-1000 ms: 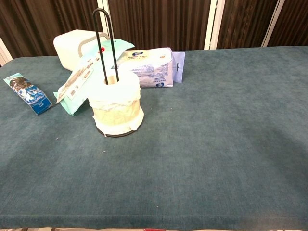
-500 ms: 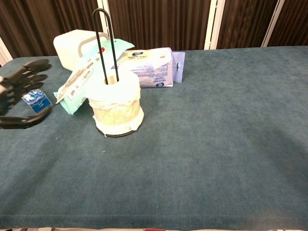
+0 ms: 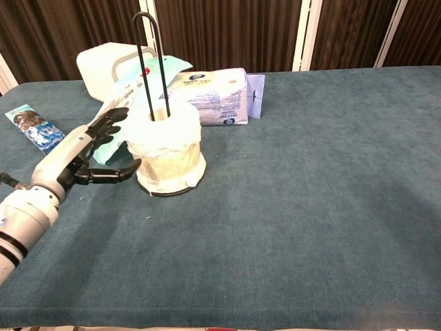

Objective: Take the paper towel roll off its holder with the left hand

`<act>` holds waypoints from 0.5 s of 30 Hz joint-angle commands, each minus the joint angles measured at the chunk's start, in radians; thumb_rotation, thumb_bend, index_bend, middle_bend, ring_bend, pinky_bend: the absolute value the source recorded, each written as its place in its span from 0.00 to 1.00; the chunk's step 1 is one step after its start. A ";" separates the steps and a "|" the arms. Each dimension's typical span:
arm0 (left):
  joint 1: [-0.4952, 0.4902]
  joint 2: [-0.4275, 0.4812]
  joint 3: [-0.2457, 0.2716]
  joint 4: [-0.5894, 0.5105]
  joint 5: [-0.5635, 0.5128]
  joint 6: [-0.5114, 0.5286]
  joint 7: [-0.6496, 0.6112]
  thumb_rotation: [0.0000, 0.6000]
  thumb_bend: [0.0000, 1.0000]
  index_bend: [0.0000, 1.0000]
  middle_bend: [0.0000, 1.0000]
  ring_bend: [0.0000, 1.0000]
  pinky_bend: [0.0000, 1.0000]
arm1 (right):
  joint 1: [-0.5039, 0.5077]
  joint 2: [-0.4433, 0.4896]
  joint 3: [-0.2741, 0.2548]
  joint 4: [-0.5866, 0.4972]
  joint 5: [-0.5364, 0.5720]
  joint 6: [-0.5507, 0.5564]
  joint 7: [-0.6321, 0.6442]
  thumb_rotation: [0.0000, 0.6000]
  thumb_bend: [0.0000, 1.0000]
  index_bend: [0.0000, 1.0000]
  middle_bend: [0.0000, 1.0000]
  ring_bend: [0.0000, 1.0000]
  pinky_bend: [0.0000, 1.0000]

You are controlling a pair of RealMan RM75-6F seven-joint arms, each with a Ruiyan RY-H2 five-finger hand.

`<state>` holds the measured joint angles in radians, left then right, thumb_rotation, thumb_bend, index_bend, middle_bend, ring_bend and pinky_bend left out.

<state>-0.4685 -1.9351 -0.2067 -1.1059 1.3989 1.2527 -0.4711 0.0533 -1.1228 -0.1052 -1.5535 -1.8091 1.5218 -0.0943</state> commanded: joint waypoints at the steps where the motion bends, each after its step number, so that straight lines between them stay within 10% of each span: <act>1: -0.013 -0.009 -0.017 -0.020 -0.019 -0.021 0.002 1.00 0.36 0.00 0.00 0.00 0.00 | 0.000 0.000 0.001 0.001 0.002 0.001 0.000 1.00 0.00 0.00 0.00 0.00 0.00; 9: -0.040 -0.024 -0.065 -0.065 -0.064 -0.042 0.055 1.00 0.36 0.00 0.00 0.00 0.01 | -0.001 0.005 0.001 0.000 0.003 0.005 0.007 1.00 0.00 0.00 0.00 0.00 0.00; 15: -0.051 -0.035 -0.092 -0.079 -0.113 -0.058 0.127 1.00 0.38 0.01 0.04 0.12 0.30 | -0.003 0.009 -0.001 0.002 0.000 0.011 0.016 1.00 0.00 0.00 0.00 0.00 0.00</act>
<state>-0.5149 -1.9682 -0.2914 -1.1798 1.2954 1.2020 -0.3532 0.0507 -1.1141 -0.1060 -1.5515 -1.8092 1.5328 -0.0783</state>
